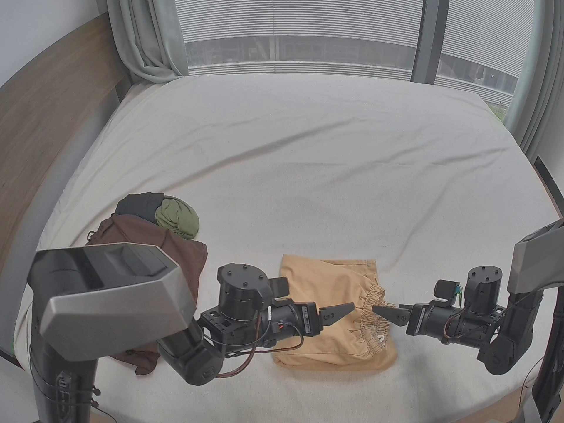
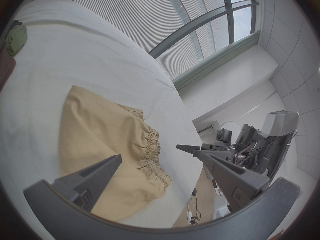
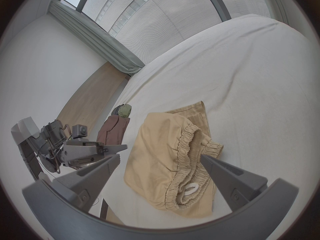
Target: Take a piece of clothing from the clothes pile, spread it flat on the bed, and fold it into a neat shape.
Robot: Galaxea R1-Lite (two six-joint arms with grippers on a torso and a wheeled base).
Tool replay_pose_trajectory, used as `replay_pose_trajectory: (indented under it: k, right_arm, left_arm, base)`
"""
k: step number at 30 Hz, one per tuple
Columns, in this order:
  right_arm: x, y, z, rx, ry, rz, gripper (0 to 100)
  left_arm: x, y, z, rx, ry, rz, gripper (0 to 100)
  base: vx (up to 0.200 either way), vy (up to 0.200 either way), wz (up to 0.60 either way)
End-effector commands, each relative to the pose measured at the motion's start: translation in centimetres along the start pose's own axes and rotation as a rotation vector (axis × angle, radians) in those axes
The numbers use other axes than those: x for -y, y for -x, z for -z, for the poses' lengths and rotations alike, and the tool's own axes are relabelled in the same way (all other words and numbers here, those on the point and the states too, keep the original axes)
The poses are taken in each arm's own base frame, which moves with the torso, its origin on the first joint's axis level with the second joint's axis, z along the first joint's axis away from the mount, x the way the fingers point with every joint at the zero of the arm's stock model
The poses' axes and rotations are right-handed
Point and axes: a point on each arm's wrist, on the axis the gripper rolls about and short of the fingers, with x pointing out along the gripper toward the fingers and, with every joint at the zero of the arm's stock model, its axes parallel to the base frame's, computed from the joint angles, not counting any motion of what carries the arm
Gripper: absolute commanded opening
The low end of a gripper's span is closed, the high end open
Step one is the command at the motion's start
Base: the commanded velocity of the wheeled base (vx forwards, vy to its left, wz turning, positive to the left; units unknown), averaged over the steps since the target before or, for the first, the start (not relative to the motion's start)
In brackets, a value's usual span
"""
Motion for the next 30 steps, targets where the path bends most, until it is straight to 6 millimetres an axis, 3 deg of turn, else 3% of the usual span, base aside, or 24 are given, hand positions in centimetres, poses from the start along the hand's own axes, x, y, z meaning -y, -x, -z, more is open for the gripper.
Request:
replay_pose_trajectory:
  k: [1, 8, 16, 19, 22, 30]
  right_arm:
    - [0.5, -1.0, 0.0, 0.010, -0.009, 0.019, 100]
    - [0.7, -1.7, 0.1, 0.013, -0.021, 0.036, 100]
    - [0.6, -2.6, -0.4, 0.040, -0.014, 0.019, 100]
    - [1.4, -3.3, 0.2, 0.015, -0.024, 0.037, 100]
    - [2.3, -4.2, 0.1, 0.026, -0.030, 0.047, 100]
    - [3.9, -7.1, 0.1, 0.057, -0.029, 0.059, 100]
  left_arm:
    - [0.2, 3.2, -1.9, 0.039, 0.011, -0.007, 100]
    - [1.0, 9.0, -2.8, 0.017, 0.068, -0.020, 100]
    - [1.3, 14.0, -3.6, 0.058, 0.065, 0.037, 100]
    - [0.4, 15.5, -4.0, 0.101, 0.059, 0.047, 100]
    - [-0.7, 16.5, -4.5, 0.138, 0.058, 0.041, 100]
    - [-1.1, 16.8, -4.7, 0.152, 0.060, 0.026, 100]
  base:
    - [0.000, 0.000, 0.00]
    - [0.000, 0.000, 0.00]
    - [0.000, 0.000, 0.00]
    - [0.000, 0.000, 0.00]
    - [0.000, 0.000, 0.00]
    - [0.000, 0.000, 0.00]
